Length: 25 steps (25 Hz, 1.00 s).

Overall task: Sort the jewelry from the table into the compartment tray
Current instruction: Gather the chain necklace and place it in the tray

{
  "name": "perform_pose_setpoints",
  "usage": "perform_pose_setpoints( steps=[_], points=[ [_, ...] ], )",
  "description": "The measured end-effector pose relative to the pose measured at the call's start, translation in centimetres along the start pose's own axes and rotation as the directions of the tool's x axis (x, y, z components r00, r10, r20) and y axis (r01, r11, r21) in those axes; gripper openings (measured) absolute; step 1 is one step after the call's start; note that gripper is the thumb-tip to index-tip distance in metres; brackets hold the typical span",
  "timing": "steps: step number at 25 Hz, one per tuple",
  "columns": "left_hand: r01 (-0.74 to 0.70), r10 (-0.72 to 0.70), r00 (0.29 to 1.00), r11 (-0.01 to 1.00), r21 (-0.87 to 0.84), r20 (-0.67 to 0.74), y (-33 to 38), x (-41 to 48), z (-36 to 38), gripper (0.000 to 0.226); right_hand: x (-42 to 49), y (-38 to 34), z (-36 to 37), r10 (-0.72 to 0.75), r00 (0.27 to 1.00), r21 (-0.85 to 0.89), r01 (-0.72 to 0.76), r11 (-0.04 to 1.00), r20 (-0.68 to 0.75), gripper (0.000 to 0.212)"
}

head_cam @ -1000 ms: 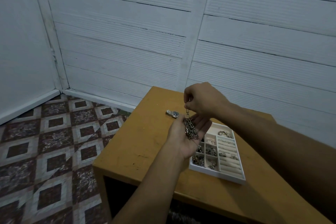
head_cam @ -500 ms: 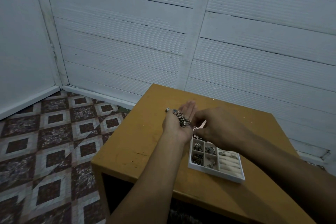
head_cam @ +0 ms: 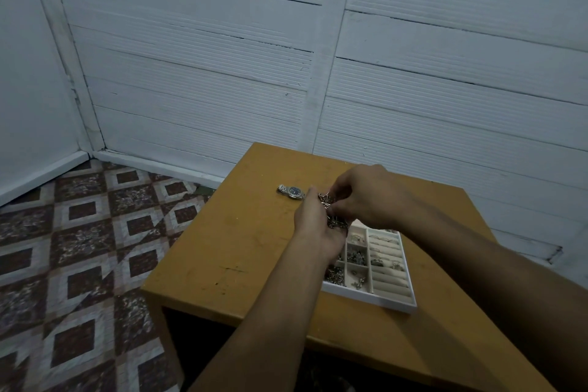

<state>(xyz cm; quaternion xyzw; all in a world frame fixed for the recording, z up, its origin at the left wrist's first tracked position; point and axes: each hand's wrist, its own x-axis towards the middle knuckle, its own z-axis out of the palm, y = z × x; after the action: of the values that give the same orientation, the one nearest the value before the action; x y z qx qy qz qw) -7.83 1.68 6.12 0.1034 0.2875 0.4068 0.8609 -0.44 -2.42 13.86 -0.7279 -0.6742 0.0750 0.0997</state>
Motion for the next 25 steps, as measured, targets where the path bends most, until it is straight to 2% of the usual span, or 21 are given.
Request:
perform_pose_setpoints(
  steps=[3,5,11,16,19,23,25],
  points=[
    [-0.029,0.029,1.0,0.999,0.019,0.002,-0.4,0.2,0.4,0.037,0.8,0.4,0.4,0.017,1.0,-0.032,-0.017,0.999,-0.009,0.039],
    [-0.028,0.027,0.999,1.0,0.002,0.022,-0.8,0.6,0.5,0.039,1.1,0.9,0.6,0.024,1.0,-0.033,-0.025,0.999,-0.002,0.041],
    [0.02,-0.016,0.997,0.998,-0.053,0.077,-1.7,2.1,0.7,0.043,1.8,2.7,1.1,0.077,0.997,0.093,-0.077,0.993,0.007,0.014],
    [0.007,-0.004,0.99,1.0,-0.022,0.144,-2.4,2.4,1.0,0.039,2.1,3.8,0.1,0.114,0.993,0.269,-0.108,0.957,-0.006,0.004],
    [-0.013,0.005,0.989,0.998,0.053,0.146,-2.8,2.4,1.1,0.038,2.3,4.2,0.2,0.127,0.992,0.271,-0.127,0.954,0.019,0.005],
    [-0.046,0.031,0.992,0.991,0.126,0.122,-2.9,2.5,1.3,0.038,2.5,4.6,0.5,0.141,0.99,0.253,-0.137,0.958,0.005,0.023],
    [-0.056,0.038,0.992,0.987,0.151,0.118,-3.0,2.4,1.4,0.041,2.5,4.8,0.6,0.142,0.99,0.267,-0.142,0.953,0.02,0.025]
  ],
)
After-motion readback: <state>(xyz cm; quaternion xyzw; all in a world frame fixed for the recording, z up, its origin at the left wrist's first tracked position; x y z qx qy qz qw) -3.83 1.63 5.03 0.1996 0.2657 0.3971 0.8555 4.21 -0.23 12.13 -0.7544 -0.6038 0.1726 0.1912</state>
